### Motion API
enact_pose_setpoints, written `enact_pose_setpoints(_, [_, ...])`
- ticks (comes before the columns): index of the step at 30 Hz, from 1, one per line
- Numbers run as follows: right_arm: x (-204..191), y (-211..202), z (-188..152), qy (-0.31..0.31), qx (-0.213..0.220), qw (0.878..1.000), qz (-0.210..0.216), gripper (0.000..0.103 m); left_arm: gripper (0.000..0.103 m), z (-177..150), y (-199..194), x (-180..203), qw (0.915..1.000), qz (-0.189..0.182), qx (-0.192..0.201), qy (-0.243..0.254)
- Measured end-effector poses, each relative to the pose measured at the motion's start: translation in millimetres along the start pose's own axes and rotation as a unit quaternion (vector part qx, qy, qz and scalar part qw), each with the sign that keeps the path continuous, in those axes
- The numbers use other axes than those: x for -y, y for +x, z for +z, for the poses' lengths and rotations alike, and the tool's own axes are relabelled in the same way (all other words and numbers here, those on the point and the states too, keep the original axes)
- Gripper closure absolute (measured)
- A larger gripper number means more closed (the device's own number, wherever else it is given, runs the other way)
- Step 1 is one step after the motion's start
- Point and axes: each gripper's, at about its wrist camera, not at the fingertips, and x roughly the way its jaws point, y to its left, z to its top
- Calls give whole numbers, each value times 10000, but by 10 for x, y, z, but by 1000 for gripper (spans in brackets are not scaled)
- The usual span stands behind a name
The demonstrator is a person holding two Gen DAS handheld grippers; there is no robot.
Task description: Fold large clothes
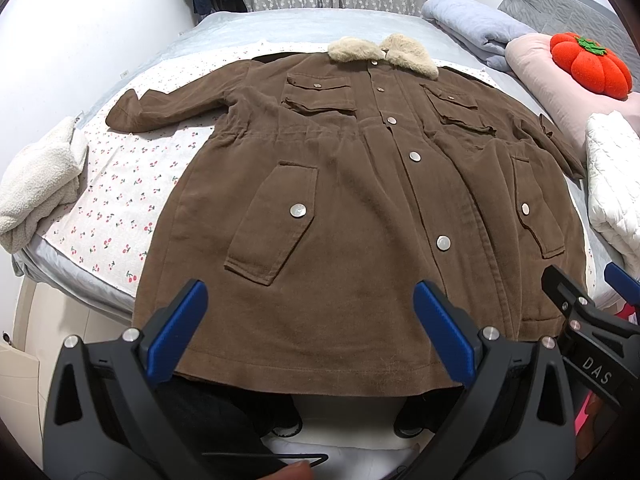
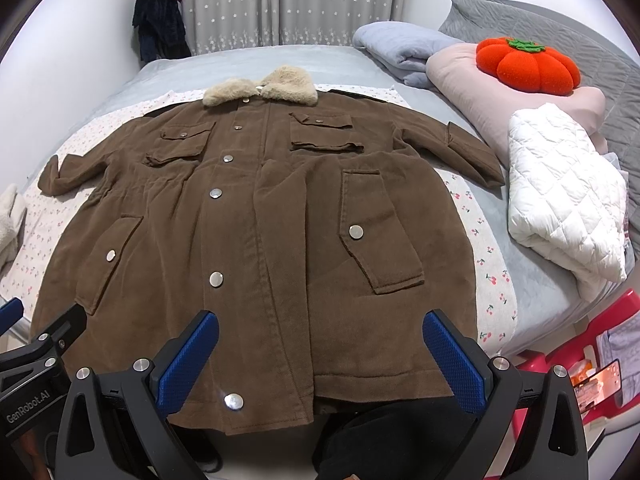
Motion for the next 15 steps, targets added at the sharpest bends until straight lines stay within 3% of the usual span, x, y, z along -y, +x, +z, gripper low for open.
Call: enact_pose_setpoints(15, [-3, 33, 7, -8, -48, 10000, -8, 0, 1, -57, 67, -2, 10000, 10, -40, -20])
